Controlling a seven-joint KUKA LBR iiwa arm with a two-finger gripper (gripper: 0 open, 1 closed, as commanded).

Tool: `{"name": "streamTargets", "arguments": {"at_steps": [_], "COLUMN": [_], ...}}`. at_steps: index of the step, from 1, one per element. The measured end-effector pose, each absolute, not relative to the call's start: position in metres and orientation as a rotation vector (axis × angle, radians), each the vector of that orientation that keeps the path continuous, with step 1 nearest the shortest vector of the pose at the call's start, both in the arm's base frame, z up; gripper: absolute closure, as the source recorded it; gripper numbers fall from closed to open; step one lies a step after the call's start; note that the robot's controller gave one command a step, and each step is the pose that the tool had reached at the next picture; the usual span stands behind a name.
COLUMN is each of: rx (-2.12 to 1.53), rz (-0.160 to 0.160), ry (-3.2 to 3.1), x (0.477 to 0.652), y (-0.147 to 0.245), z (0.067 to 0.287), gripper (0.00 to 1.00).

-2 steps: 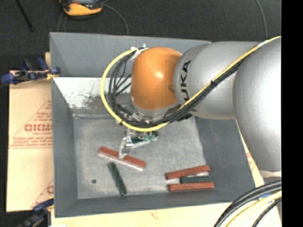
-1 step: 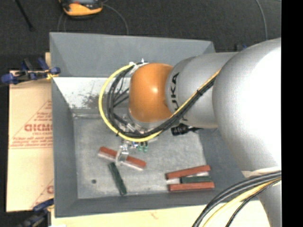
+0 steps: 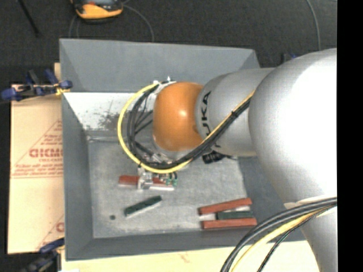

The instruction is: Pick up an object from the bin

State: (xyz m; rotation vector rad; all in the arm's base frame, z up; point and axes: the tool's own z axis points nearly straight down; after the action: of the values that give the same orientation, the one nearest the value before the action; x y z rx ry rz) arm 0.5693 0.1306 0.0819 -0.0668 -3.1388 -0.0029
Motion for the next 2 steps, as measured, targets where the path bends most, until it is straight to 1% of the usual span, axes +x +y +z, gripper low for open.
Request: {"name": "streamTargets", "arguments": {"at_steps": [2], "rx": [-0.068], "rz": [-0.003], "ry": [-3.141], "x": [0.5694], "y": [0.1305], "z": [0.0831], "gripper": [1.0]}}
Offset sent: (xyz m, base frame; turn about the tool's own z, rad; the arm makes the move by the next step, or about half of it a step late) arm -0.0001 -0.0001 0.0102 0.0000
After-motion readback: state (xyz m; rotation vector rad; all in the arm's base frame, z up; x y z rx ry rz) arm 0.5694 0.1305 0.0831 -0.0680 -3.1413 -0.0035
